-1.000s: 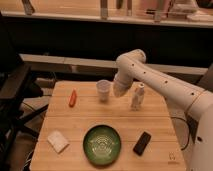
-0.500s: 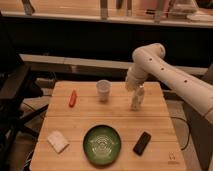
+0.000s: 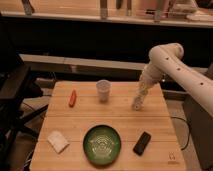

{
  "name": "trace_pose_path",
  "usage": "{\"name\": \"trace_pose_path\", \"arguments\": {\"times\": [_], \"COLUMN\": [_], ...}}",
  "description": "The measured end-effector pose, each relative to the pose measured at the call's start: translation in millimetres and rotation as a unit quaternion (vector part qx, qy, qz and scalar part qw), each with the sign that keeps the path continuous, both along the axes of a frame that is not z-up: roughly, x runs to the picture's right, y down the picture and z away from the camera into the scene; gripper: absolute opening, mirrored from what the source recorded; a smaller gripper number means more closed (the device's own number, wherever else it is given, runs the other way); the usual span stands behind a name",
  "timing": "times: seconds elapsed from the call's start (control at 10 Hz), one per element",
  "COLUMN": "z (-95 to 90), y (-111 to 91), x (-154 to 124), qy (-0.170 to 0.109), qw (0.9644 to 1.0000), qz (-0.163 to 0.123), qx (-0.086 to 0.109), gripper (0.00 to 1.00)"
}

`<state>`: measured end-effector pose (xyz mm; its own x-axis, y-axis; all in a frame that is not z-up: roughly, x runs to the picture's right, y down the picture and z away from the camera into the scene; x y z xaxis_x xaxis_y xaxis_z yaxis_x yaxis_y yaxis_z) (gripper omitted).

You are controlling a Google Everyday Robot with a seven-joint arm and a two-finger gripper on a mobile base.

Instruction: Knock the bottle over

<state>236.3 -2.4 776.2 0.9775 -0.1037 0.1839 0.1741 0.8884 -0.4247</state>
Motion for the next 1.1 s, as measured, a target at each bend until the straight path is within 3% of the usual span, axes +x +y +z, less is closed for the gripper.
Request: {"name": "trace_pose_path", "arguments": {"times": [0.4,0.6,1.1], "z": [1.9,3.5,11.7], "y": [-6,-6,0], "x": [51,58,22], "qy": [0.049,0.040,0.025], "qw": [0.9984,0.9990,0.9996], "qz": [0.023,0.015,0.006], "qx": [0.015,0.012,0.008], "gripper": [0.00,0.00,0.00]}}
